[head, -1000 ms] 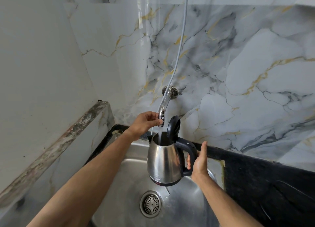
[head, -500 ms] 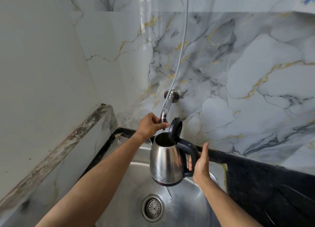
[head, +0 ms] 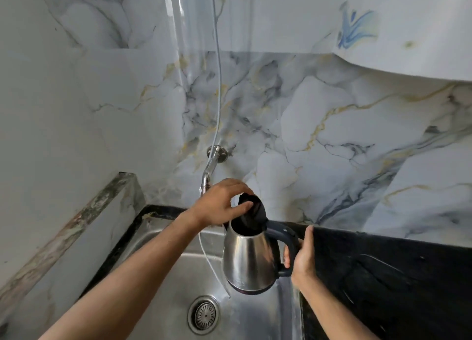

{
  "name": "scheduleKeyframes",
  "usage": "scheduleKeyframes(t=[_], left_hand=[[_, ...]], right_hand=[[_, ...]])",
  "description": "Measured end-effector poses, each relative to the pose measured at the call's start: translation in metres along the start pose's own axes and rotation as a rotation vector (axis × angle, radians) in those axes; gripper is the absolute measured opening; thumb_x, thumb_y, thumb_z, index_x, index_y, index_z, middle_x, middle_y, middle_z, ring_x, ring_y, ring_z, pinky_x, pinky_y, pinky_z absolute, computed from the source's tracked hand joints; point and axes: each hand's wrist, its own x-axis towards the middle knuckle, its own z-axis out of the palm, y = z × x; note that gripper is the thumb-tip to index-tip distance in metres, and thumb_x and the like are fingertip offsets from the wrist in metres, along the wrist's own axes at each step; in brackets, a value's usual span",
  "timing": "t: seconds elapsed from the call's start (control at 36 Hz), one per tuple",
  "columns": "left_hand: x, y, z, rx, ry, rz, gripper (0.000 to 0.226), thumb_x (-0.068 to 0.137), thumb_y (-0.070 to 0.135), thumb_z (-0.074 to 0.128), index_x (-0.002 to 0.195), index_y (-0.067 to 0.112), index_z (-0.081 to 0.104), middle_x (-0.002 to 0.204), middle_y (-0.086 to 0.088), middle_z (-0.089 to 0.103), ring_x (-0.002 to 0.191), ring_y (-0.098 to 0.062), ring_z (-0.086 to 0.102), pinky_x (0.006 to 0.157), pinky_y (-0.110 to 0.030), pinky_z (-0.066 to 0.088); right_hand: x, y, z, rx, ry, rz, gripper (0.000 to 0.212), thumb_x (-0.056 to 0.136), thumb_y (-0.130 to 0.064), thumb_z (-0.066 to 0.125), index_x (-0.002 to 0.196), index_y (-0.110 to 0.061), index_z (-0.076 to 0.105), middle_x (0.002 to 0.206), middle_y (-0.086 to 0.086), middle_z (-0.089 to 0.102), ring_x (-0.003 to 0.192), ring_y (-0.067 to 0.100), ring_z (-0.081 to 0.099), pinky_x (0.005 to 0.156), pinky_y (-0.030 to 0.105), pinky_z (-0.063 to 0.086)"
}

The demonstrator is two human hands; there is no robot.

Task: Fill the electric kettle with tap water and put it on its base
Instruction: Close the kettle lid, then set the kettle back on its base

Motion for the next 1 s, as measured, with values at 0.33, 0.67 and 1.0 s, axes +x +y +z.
scheduleKeyframes(t=[0.33, 0.67, 1.0], left_hand=[[0.005, 0.102, 0.075, -0.049, 0.017, -0.102, 0.052, 0.093, 0.052, 0.06, 0.127, 0.014, 0.07, 0.14, -0.015, 0.06, 0.131, -0.03, 0.055, 0.109, -0.046, 0.044], [0.041, 0.232, 0.164, -0.012, -0.049, -0.091, 0.069, 0.089, 0.062, 0.056, 0.142, 0.017, 0.057, 0.152, -0.002, 0.05, 0.154, -0.031, 0.022, 0.116, -0.059, 0.028], [0.05, 0.342, 0.235, -0.894, 0.097, -0.708, 0.113, 0.065, 0.097, 0.042, 0.157, 0.033, 0.027, 0.165, 0.008, 0.028, 0.147, -0.005, 0.026, 0.119, -0.035, 0.026]], right_hand=[[-0.021, -0.074, -0.099, 0.042, 0.066, -0.117, 0.083, 0.082, -0.08, 0.03, 0.042, -0.008, 0.04, 0.033, 0.006, 0.036, 0.027, 0.018, 0.026, 0.035, 0.027, 0.014], [-0.051, -0.127, -0.239, 0.037, 0.117, -0.173, 0.081, 0.081, -0.081, 0.032, 0.044, -0.01, 0.04, 0.034, 0.005, 0.035, 0.028, 0.017, 0.025, 0.037, 0.031, 0.012], [-0.068, -0.163, -0.374, 0.013, 0.097, -0.185, 0.084, 0.08, -0.084, 0.034, 0.039, -0.011, 0.044, 0.033, 0.006, 0.036, 0.027, 0.019, 0.027, 0.034, 0.025, 0.018]])
